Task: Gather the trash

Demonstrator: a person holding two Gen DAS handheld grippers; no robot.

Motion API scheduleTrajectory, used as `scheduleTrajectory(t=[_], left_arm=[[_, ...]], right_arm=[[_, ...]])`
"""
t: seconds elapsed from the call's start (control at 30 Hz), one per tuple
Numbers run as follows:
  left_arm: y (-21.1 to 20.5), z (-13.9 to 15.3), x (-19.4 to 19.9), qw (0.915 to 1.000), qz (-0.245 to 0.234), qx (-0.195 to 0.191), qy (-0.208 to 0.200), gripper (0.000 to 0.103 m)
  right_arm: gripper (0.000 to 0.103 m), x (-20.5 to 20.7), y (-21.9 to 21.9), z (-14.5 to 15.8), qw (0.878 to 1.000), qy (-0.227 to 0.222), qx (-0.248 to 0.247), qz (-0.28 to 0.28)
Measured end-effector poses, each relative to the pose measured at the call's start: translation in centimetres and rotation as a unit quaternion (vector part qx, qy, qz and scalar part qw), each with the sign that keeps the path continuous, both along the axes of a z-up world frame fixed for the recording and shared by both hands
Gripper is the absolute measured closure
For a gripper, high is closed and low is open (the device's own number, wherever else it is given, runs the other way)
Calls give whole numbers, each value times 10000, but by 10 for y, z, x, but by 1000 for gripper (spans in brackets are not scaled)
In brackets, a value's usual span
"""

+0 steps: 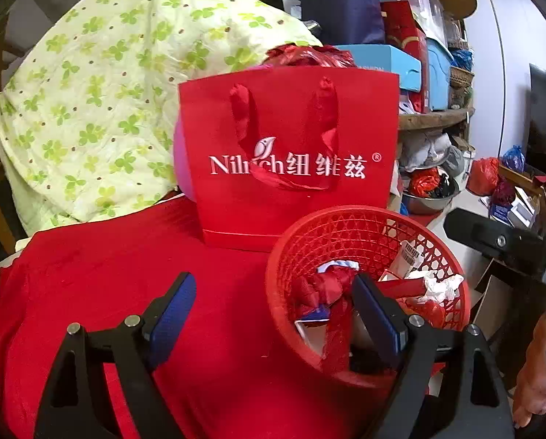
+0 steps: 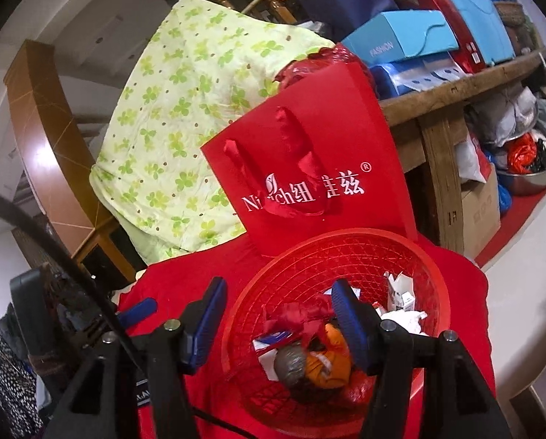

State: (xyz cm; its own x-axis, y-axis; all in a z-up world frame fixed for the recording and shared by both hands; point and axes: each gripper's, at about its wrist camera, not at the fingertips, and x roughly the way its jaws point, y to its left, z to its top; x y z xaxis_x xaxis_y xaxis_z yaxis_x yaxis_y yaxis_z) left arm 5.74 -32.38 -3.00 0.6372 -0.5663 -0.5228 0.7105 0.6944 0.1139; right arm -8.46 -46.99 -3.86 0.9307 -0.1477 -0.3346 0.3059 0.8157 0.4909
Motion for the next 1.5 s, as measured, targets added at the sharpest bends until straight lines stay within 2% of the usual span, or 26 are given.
scheduleTrajectory(t=[0.33, 0.43, 0.83, 1.23, 1.5], left_arm=[[48, 18, -10, 9990, 307, -133, -287, 14], [66, 23, -14, 9980, 466, -189, -391, 7], [127, 37, -21, 9935, 959, -295, -535, 7], [186, 53, -44, 9883, 1309, -349, -708, 7], [218, 62, -53, 9811, 1696, -354, -860, 7]], right_arm=[[39, -12, 48, 15, 9984, 217, -521, -101], [39, -13, 62, 20, 9977, 270, -617, -64], [39, -18, 117, 34, 9943, 424, -965, 155], [39, -27, 179, 53, 9883, 349, -1377, 554], [39, -32, 209, 65, 9825, 308, -1716, 649]])
